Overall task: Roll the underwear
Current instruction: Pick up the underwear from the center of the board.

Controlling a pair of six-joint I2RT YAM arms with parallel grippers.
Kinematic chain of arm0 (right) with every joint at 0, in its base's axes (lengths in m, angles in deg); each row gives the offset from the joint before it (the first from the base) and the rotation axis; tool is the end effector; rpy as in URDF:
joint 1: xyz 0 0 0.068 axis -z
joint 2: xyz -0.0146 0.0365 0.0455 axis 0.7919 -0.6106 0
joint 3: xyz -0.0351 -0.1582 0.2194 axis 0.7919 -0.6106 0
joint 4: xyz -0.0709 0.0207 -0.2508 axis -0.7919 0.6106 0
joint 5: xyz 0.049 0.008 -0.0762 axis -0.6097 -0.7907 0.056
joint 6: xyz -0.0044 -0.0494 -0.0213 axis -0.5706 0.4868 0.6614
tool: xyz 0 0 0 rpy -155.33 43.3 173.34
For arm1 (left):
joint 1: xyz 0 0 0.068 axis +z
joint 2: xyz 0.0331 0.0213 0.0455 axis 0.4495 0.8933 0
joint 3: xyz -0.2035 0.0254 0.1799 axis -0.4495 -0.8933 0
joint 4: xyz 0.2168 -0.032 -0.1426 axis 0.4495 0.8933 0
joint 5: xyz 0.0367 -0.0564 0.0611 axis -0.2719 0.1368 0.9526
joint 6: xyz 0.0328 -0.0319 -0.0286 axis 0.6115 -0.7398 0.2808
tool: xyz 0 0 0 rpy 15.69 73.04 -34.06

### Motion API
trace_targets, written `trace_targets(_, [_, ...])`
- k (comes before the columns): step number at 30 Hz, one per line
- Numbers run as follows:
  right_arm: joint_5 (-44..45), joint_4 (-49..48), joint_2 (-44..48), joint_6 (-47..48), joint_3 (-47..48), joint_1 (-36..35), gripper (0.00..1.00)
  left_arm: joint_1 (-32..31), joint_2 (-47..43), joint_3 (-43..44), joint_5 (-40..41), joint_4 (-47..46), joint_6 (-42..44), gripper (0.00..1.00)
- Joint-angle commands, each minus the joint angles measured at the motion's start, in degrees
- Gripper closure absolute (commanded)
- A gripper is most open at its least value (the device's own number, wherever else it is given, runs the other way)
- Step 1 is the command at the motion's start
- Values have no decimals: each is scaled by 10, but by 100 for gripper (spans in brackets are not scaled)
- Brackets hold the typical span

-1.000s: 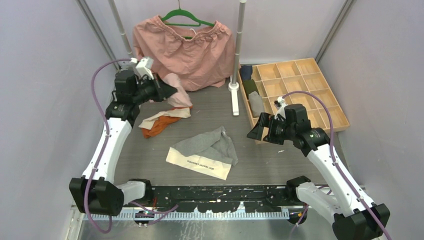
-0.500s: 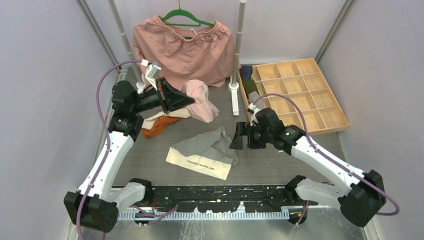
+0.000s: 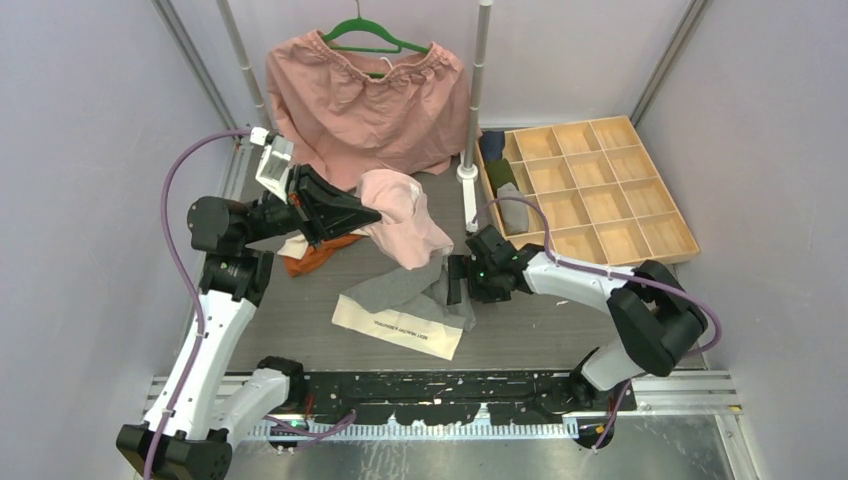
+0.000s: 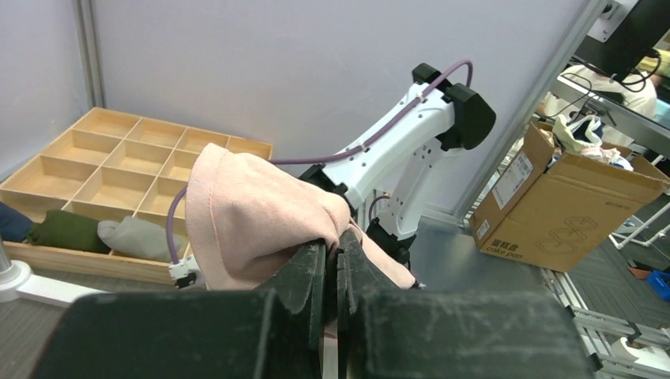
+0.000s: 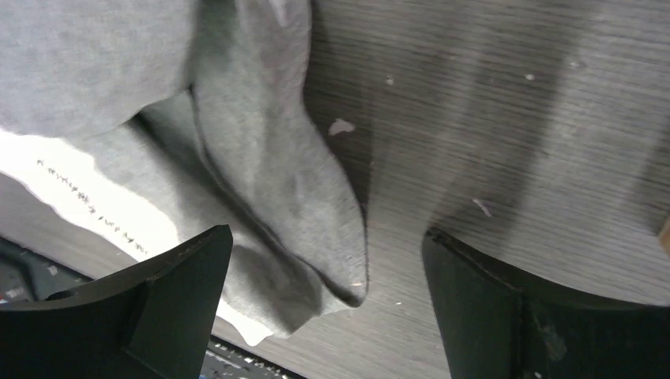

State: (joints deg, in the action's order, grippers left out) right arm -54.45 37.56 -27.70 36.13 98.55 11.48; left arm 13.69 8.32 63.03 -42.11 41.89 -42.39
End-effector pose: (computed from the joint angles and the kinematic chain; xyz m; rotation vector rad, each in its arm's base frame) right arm 0.2055 0.1827 0.1735 -0.1958 2.7261 0.5600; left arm 0.1567 -0.0692 0.4522 0.8015 1.2736 -1.4104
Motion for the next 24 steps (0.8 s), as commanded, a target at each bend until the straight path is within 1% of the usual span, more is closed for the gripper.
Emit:
trace_targets(1, [45, -51, -41, -1, 30, -10, 7, -4, -7, -4, -10, -89, -64, 99])
trace_targets(4, [33, -74, -70, -5, 34, -18, 17, -6, -10, -5, -20, -110, -76, 99])
trace_targets(6, [25, -87, -80, -7, 36, -25, 29, -7, -12, -6, -26, -128, -87, 99])
trace_targets(8, [14, -102, -85, -11, 37, -29, 45, -10, -12, -7, -35, -151, -104, 99])
trace_targets(12, [-20, -140, -82, -17, 38, -30, 73, -18, -14, -12, -57, -210, -138, 99])
trace_targets(15, [-45, -168, -77, -18, 47, -30, 88, -28, -17, -11, -73, -247, -161, 99])
trace_targets(17, [-68, -186, -74, -15, 60, -30, 94, -36, -21, -8, -83, -248, -162, 99])
trace_targets(21, [-97, -223, -70, -10, 104, -30, 99, -48, -34, -5, -94, -247, -162, 99])
trace_targets(24, [-106, -215, -88, -2, 173, -30, 99, -48, -41, -2, -94, -227, -151, 99])
